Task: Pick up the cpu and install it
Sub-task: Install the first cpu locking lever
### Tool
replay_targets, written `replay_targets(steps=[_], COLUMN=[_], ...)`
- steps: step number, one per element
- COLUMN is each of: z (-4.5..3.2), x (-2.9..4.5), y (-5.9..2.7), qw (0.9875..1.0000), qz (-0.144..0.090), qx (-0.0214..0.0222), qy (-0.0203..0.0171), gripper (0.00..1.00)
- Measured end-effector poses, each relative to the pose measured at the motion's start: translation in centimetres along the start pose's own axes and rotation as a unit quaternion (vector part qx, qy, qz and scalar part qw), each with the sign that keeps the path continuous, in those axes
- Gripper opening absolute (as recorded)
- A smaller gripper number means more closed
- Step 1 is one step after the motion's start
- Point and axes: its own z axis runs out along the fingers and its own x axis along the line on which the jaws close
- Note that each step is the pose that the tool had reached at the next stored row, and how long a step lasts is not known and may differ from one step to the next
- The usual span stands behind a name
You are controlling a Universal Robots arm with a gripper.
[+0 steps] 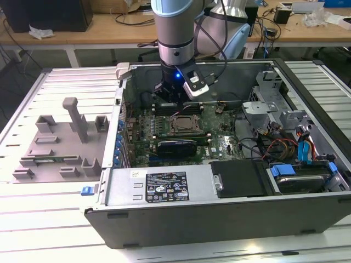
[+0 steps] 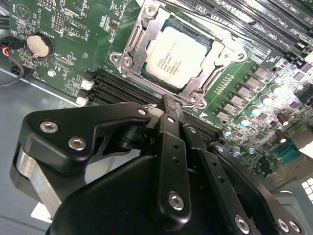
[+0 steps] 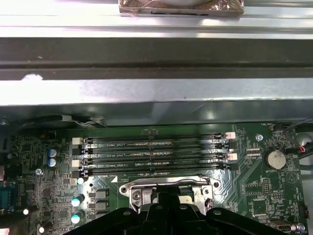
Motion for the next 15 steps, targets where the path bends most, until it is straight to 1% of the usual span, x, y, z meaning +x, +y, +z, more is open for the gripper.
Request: replay_targets(steps=[4,7,9,11,15], z=[0.12,0.30,0.43,0.68,0.92], x=[-0.04,-0.04,-0.02,-0.01,0.02], y=[0.26,0.65,0.71,0.77,0.85], qw=[1.0000,1.0000,1.0000,0.9999,0.9996], qz=[0.001,0.002,0.003,0.011,0.029], qx=[0.0002,0.0002,0.0002,0.0005,0.0018], qy=[-0.0001,-0.0002,-0.0003,-0.0014,-0.0040], gripper=[0.11,0.11,0.11,0.11,0.11])
